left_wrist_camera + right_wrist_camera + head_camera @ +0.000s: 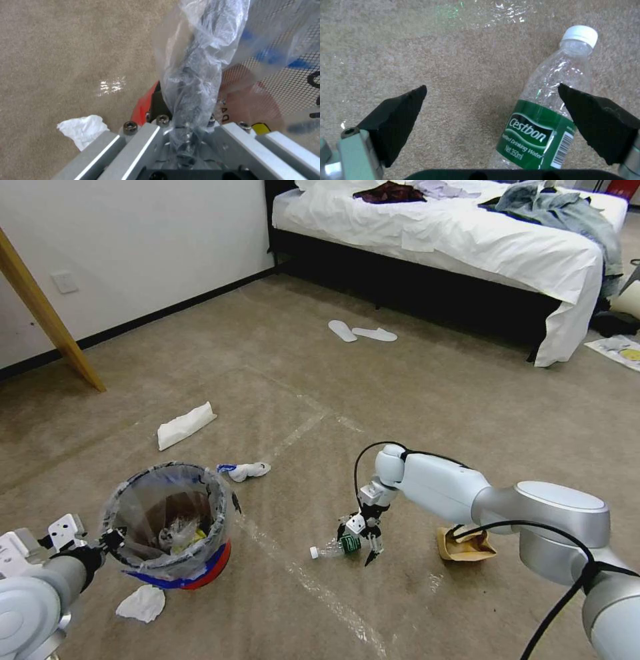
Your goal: Pick up the trash bin and place the garbage on the floor into it.
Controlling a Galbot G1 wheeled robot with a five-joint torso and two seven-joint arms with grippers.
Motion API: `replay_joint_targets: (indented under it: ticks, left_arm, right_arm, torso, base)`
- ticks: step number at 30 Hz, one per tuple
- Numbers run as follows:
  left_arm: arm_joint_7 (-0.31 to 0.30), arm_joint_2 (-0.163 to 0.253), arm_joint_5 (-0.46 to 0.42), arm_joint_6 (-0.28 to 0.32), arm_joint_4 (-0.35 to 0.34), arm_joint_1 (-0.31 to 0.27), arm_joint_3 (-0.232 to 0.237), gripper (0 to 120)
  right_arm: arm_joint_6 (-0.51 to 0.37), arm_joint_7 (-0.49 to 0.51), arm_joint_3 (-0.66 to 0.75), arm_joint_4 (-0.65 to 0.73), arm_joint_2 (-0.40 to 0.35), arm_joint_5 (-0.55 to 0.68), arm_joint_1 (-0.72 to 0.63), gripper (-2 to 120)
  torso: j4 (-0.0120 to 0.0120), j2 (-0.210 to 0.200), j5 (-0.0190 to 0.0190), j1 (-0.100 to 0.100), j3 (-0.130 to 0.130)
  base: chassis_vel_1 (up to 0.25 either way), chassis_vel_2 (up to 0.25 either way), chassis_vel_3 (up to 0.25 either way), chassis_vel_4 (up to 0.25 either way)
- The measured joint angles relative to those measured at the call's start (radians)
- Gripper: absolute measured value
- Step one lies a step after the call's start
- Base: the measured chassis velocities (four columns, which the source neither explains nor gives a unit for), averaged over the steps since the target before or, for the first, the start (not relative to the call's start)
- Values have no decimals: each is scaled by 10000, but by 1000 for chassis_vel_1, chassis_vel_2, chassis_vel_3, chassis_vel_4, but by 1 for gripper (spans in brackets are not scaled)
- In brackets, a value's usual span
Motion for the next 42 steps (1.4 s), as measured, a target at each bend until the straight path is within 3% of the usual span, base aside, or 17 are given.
replay_joint_targets:
  ticks: [17,42]
  left_arm:
    - [164,27,105,-25,174,-54,90,0]
    - [192,186,58,-51,236,-163,122,0]
  right_arm:
    - [307,989,345,-869,343,-648,-362,100]
    - [327,1393,377,-1340,546,-372,-227,100]
  torso:
    - [0,0,-1,0,0]
    - [1,0,-1,0,0]
  base:
    - [0,0,0,0]
    - [0,0,0,0]
